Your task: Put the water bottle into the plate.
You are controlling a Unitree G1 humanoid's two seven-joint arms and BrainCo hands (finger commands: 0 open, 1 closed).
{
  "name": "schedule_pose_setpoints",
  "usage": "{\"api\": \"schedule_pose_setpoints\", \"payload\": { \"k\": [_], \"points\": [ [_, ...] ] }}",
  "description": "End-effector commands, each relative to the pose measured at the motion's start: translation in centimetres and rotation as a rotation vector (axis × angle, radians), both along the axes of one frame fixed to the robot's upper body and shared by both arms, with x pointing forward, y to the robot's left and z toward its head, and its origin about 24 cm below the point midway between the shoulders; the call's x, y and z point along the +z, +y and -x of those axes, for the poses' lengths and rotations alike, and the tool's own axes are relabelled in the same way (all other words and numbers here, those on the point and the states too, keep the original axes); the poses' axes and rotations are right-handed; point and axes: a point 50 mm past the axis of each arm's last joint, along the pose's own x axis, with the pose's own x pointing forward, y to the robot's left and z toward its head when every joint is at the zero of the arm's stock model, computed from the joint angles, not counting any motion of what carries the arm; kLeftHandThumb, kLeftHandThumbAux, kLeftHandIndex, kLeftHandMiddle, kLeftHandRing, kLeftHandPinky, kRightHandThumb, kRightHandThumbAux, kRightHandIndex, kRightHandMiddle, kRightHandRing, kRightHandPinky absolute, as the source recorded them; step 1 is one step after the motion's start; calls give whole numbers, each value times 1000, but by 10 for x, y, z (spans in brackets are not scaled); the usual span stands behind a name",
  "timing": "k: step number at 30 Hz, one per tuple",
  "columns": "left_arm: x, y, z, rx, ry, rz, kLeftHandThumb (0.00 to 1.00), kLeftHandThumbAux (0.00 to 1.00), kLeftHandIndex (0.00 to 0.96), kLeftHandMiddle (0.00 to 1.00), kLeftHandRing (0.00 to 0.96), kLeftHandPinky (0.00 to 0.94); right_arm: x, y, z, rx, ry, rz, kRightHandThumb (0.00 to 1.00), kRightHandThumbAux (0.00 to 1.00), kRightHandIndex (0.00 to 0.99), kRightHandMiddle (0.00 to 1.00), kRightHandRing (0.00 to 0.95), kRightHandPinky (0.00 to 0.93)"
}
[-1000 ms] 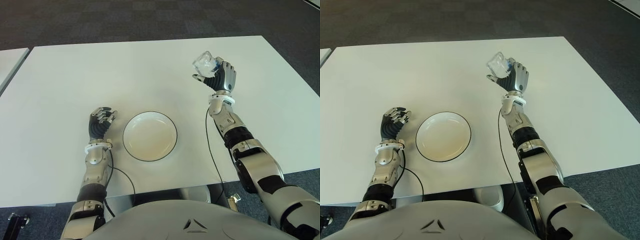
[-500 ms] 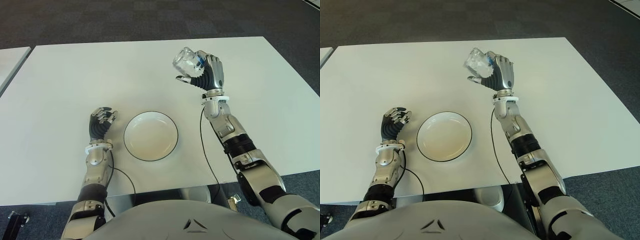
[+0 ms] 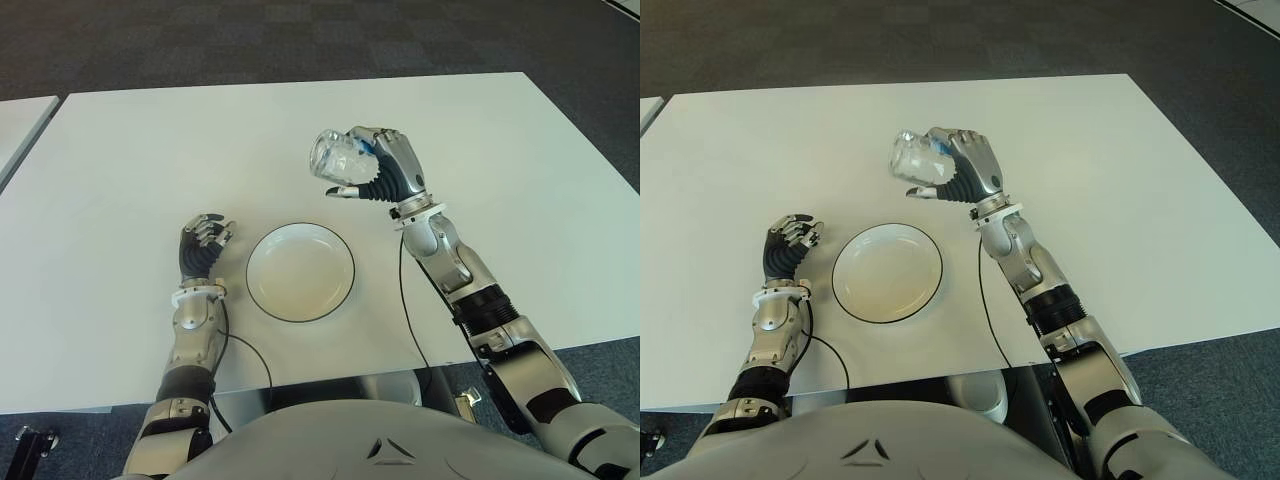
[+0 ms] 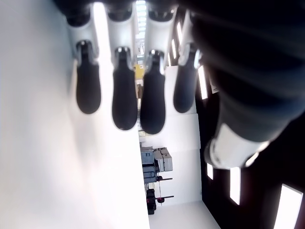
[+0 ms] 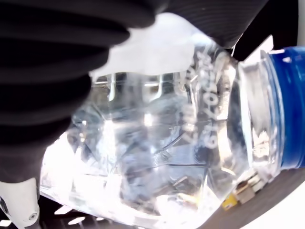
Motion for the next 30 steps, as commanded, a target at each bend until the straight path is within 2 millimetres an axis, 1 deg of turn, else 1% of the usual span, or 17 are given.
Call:
{"api": "schedule_pose_setpoints", "payload": {
  "k": [1,5,9,14,18,26,30],
  "points": [
    [-3,2,2,1,8,-26,701,716,433,619,603,594,-11,10,3,109,46,33,849,681,394,550,884,886],
    [-4,2,2,-10,12,-30,700,717,433,618,598,576,-23,21,5,184,90,82,850,680,395,552,884,887],
    [-4,3,2,-17,11,-31,700,717,433,606,582,549,-30,26,7,233,118,146,850,680,397,555,883,888],
    [-4,4,3,-35,-2,-39,699,719,433,603,584,572,-38,30,11,285,175,244,851,679,399,560,883,889],
    [-5,5,2,-46,11,-31,699,720,433,606,587,575,-50,34,15,331,249,327,852,678,400,562,884,891],
    [-5,6,2,-30,18,-23,699,720,433,610,593,583,-62,36,15,348,349,375,852,678,401,564,885,892],
    [-5,6,2,-12,27,-6,700,719,433,605,583,565,-66,37,15,353,387,385,852,678,401,564,883,890]
  ]
}}
